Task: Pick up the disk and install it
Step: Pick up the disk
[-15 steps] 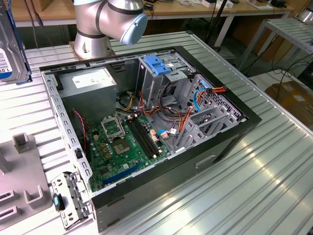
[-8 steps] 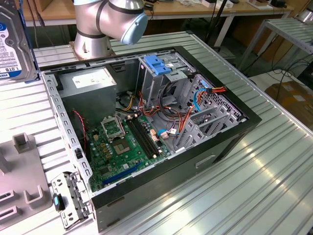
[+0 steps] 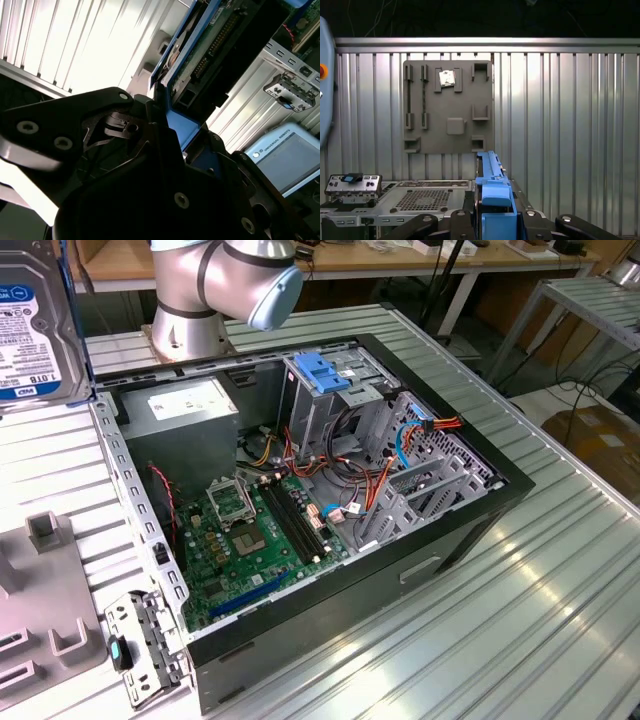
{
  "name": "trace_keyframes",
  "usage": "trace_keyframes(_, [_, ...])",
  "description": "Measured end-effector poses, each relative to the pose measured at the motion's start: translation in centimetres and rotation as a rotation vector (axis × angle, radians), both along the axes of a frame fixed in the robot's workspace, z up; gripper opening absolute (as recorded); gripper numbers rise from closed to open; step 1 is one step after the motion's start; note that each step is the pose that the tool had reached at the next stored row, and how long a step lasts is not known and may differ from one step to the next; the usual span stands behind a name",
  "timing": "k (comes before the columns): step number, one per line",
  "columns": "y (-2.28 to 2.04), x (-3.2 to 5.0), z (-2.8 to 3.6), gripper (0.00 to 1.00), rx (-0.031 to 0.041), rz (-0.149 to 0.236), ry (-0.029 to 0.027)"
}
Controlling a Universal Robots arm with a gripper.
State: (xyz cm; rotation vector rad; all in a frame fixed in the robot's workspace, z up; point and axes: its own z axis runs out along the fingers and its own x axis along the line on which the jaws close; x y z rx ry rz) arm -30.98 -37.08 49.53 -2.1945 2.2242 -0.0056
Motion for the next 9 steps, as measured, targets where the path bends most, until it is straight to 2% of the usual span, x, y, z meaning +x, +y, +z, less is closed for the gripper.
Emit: trace_keyframes(9, [0.00, 1.58, 0.01, 0.37, -0.0001, 0.000, 0.0001])
